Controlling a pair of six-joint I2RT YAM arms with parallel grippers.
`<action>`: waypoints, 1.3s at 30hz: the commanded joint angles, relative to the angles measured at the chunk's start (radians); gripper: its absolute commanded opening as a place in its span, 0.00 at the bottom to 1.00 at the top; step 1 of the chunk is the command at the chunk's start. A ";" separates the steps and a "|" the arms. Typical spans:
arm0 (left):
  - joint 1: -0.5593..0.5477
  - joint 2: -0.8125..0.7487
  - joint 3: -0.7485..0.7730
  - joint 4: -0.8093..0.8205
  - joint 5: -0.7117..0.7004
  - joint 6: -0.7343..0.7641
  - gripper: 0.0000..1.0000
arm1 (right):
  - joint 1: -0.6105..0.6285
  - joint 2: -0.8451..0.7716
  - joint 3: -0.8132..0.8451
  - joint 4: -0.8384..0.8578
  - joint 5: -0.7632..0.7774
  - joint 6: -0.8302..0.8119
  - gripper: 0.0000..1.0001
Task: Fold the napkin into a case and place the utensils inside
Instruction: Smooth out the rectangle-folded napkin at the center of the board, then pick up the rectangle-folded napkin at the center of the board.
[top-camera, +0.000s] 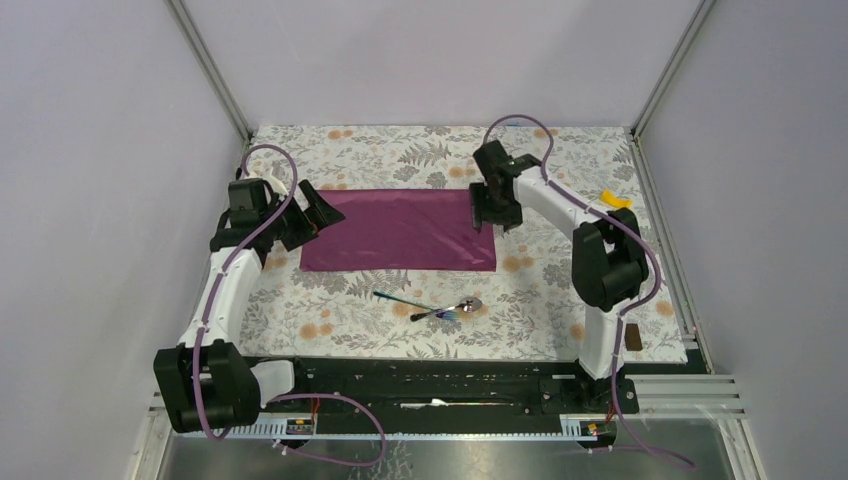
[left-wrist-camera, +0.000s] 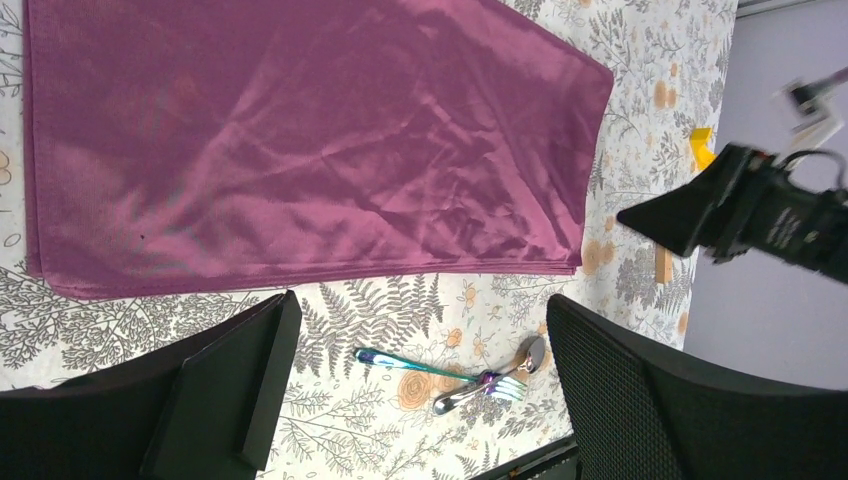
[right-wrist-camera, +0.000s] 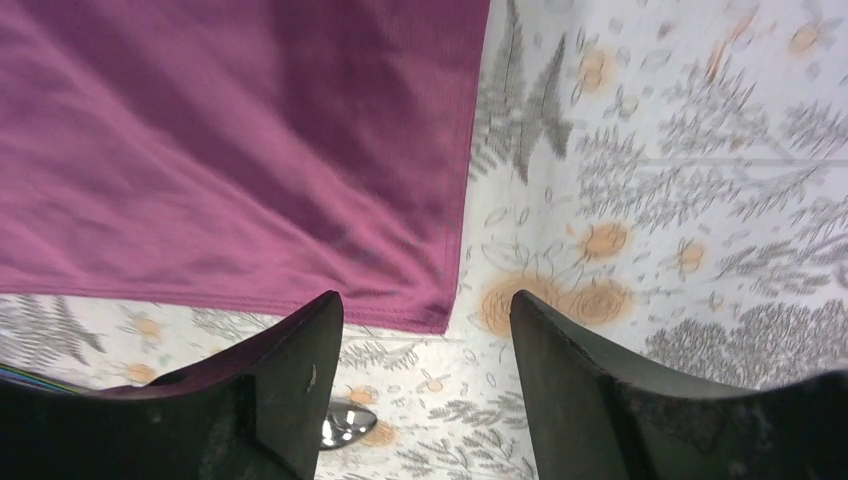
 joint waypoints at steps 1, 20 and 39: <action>-0.003 -0.026 -0.013 0.061 -0.012 -0.010 0.99 | -0.058 0.057 0.138 -0.040 -0.089 -0.037 0.68; 0.006 0.245 0.154 -0.075 -0.404 0.125 0.99 | -0.068 0.063 0.141 -0.043 -0.258 -0.061 0.60; 0.009 0.724 0.536 -0.289 -0.447 0.379 0.68 | -0.034 -0.539 -0.482 0.283 -0.562 0.025 0.61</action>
